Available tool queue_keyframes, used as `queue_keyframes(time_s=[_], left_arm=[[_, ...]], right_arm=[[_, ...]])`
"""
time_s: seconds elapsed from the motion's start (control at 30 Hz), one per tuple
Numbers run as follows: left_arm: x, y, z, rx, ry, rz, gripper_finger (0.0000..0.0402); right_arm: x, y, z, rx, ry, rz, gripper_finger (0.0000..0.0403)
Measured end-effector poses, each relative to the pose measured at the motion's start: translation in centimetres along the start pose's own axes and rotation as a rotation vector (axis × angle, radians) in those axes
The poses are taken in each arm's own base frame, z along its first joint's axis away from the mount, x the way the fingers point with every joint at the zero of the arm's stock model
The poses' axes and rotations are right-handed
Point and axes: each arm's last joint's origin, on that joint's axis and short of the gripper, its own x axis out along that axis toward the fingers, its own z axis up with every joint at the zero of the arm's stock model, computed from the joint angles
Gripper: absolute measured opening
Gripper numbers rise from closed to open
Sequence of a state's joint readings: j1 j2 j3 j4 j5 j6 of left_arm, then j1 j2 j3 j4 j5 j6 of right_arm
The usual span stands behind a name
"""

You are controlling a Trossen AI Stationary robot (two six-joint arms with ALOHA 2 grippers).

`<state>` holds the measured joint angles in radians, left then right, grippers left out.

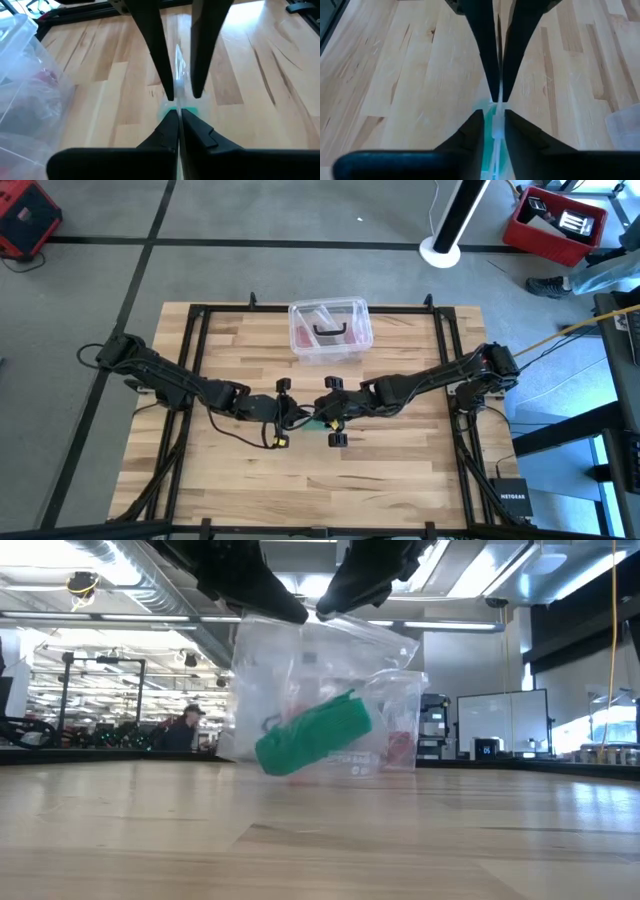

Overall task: Roll bandage
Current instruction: Close the transparent zip lock bag

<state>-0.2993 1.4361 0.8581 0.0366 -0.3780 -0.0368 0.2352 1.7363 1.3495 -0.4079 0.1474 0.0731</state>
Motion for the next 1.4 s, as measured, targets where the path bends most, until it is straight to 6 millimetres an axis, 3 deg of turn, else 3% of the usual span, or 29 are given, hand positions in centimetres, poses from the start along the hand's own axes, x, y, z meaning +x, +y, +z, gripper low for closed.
queue_keyframes(time_s=[0.23,0.6,0.77,1.4], left_arm=[[0.0,0.0,0.1,0.001,-0.006,0.002,0.0001],[0.0,0.0,0.1,0.0,-0.008,0.001,0.0],[-0.1,-0.1,0.1,0.003,-0.008,-0.003,0.0],[-0.1,0.0,-0.4,0.012,0.04,0.023,0.0]], right_arm=[[0.0,0.0,0.0,0.0,0.001,-0.002,0.0102],[0.0,-0.1,0.0,-0.001,0.004,-0.026,0.003],[-0.1,-0.1,-0.3,0.0,0.035,-0.029,0.0027],[-1.0,-0.4,-4.0,0.0,0.433,-0.017,0.0043]])
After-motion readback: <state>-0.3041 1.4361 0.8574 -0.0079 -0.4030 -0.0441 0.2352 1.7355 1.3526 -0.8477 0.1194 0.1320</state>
